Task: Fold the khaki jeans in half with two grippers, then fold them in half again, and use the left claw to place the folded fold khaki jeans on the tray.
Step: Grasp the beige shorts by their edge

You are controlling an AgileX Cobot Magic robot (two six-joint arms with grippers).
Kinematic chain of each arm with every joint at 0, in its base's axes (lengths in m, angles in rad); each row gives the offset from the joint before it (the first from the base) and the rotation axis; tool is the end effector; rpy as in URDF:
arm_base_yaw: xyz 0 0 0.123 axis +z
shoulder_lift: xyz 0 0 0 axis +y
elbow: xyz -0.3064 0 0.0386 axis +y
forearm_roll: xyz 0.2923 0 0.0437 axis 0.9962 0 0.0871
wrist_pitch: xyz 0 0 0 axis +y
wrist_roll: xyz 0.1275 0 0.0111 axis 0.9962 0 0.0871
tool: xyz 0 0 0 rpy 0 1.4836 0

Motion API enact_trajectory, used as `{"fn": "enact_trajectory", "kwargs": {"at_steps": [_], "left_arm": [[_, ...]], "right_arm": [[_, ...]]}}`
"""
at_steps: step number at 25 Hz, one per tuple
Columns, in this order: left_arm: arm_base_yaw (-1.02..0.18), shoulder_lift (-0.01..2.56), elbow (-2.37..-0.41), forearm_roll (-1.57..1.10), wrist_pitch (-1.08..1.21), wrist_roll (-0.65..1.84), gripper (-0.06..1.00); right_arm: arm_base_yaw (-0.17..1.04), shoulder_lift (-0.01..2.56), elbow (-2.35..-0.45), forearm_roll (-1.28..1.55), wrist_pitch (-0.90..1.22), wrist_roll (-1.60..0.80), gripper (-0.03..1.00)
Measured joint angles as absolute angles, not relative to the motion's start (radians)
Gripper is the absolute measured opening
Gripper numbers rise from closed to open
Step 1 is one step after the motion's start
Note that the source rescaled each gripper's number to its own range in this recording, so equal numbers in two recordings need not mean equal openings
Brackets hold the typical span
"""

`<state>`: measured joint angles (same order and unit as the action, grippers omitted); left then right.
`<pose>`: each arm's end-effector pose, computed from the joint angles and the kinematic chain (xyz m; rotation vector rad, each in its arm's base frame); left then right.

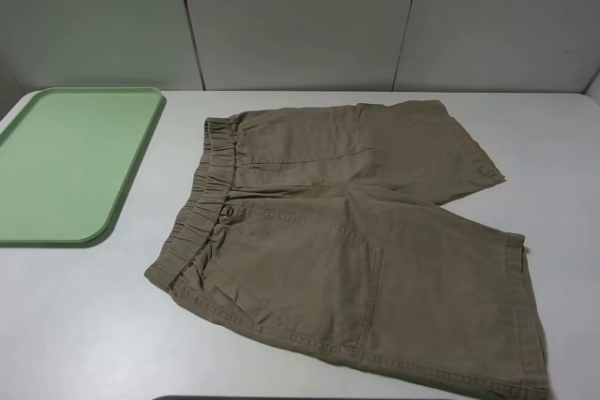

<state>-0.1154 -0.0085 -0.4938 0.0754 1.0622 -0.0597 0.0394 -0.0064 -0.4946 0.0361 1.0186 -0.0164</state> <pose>0.0429 0.0035 0.2800 0.0532 2.0405 -0.0194 0.0448 0.0057 0.2850 -0.0566 2.0004 0.0577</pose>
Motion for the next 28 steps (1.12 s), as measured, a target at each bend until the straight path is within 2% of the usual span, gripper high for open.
{"fn": "enact_trajectory", "kwargs": {"at_steps": [28], "left_arm": [[-0.115, -0.009, -0.494, 0.075, 1.062, -0.060, 1.00]], "right_arm": [[0.039, -0.006, -0.495, 0.036, 1.019, -0.016, 1.00]]}}
